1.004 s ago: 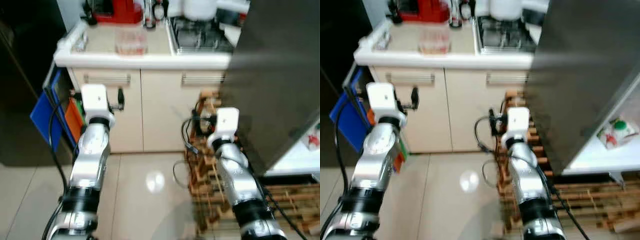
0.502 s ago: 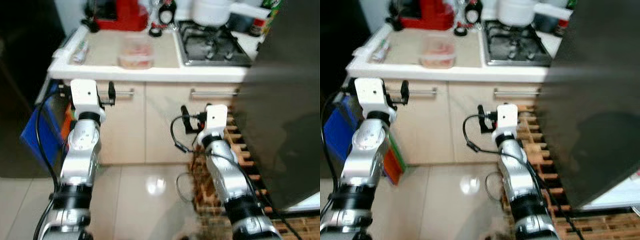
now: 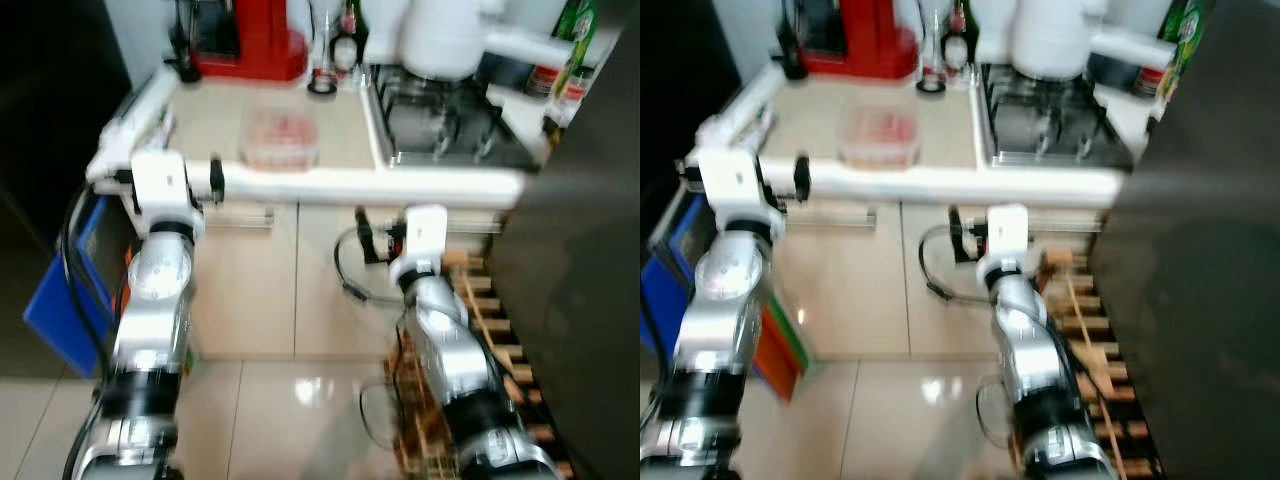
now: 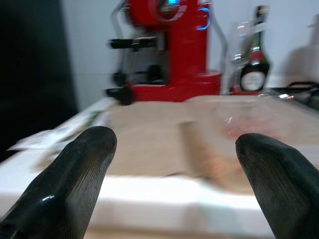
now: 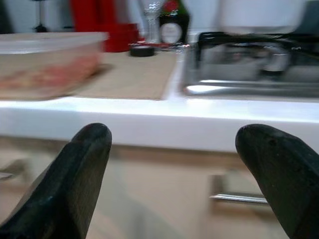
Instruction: Restocking fridge
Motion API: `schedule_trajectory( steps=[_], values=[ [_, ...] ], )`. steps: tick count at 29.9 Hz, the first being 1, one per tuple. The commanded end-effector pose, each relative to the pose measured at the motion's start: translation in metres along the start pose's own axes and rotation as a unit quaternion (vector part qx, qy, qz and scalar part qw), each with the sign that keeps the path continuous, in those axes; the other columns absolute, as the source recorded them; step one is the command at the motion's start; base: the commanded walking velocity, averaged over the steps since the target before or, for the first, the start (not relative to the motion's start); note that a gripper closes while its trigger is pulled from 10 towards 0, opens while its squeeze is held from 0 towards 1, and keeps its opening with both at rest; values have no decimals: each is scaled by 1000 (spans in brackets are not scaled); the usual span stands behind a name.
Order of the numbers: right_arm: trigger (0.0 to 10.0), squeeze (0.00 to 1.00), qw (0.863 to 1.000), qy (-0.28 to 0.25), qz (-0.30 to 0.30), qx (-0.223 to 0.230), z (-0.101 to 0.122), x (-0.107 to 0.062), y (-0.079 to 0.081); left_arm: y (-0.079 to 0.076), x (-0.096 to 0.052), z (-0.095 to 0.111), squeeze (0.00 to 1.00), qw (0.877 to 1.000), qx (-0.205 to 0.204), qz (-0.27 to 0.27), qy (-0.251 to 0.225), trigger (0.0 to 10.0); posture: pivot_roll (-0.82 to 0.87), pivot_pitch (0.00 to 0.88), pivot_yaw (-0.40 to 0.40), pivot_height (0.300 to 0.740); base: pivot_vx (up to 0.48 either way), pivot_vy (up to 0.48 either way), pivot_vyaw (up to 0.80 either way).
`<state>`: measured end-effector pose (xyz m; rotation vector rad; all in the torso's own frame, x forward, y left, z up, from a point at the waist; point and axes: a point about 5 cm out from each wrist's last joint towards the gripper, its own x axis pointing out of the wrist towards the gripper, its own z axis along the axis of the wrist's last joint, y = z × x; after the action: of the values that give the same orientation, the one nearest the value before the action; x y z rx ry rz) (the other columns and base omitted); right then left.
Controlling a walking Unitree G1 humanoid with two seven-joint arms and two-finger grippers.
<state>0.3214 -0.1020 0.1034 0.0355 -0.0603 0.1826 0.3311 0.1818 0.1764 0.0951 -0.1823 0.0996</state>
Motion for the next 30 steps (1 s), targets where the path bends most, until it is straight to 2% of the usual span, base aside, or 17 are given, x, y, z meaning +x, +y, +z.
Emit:
schedule_trajectory(
  steps=[1, 2, 3, 4, 5, 6, 7, 9, 11, 13, 14, 15, 17, 20, 22, 29, 30],
  values=[
    [10000, 39, 1000, -6, -9, -6, 2, -1, -7, -2, 5, 15, 0, 1000, 4, -4, -13, 10000, 53, 0, -8, 740, 0, 0, 0],
    [10000, 39, 1000, -6, -9, -6, 2, -1, -7, -2, 5, 15, 0, 1000, 4, -4, -13, 10000, 53, 0, -8, 740, 0, 0, 0],
    [10000, 43, 1000, -7, -9, -6, 2, -2, -6, 9, 11, 25, 0, 999, 24, 29, -4, 10000, 54, 0, -7, 740, 0, 0, 0],
    [10000, 43, 1000, -6, -9, -7, 2, -3, -7, 15, 12, 32, 0, 999, 27, 44, -10, 10000, 56, 0, -6, 740, 0, 0, 0],
    [10000, 43, 1000, -6, -9, -7, 2, -3, -7, 15, 12, 32, 0, 999, 27, 44, -10, 10000, 56, 0, -6, 740, 0, 0, 0],
    [10000, 39, 1000, -6, -8, -8, 2, -3, -7, 23, 14, 43, 0, 997, 32, 61, -21, 10000, 56, 0, -7, 740, 0, 0, 0],
    [10000, 43, 1000, -2, -8, -9, 0, -5, -9, 37, 18, 69, 0, 993, 49, 92, -57, 10000, 64, 0, -10, 740, 0, 0, 0],
    [10000, 43, 1000, -1, -8, -10, -1, -6, -9, 42, 18, 77, 0, 991, 57, 104, -67, 10000, 65, 0, -11, 740, 0, 0, 0],
    [10000, 43, 1000, 5, -6, -11, -3, -8, -10, 47, 22, 84, 0, 992, 20, 110, -51, 10000, 68, 0, -14, 740, 0, 0, 0],
    [10000, 43, 1000, 7, -3, -12, -4, -9, -10, 42, 24, 76, 0, 994, -39, 99, -13, 10000, 65, 0, -14, 740, 0, 0, 0],
    [10000, 43, 1000, 8, -2, -12, -4, -9, -9, 35, 25, 65, 0, 992, -95, 80, 35, 10000, 61, 0, -13, 740, 0, 0, 0],
    [10000, 43, 1000, 8, -2, -12, -4, -9, -9, 31, 25, 60, 0, 989, -114, 71, 55, 10000, 61, 0, -13, 740, 0, 0, 0],
    [10000, 43, 1000, 9, -3, -11, -4, -9, -9, 20, 23, 49, 0, 979, -169, 40, 105, 10000, 58, 0, -13, 740, 0, 0, 0],
    [10000, 43, 1000, 10, -4, -11, -4, -10, -10, 6, 20, 37, 0, 961, -226, 7, 160, 10000, 50, 0, -12, 740, 0, 0, 0],
    [10000, 43, 1000, 11, -4, -11, -5, -11, -10, 1, 18, 32, 0, 951, -247, -2, 184, 10000, 48, 0, -11, 740, 0, 0, 0],
    [10000, 39, 1000, 15, -6, -13, -6, -12, -13, -10, 22, 33, 0, 935, -284, -29, 210, 10000, 39, 0, -10, 740, 0, 0, 0],
    [10000, 39, 1000, 15, -7, -14, -6, -12, -13, -13, 22, 34, 0, 929, -299, -35, 217, 10000, 37, 0, -9, 740, 0, 0, 0]
  ],
)
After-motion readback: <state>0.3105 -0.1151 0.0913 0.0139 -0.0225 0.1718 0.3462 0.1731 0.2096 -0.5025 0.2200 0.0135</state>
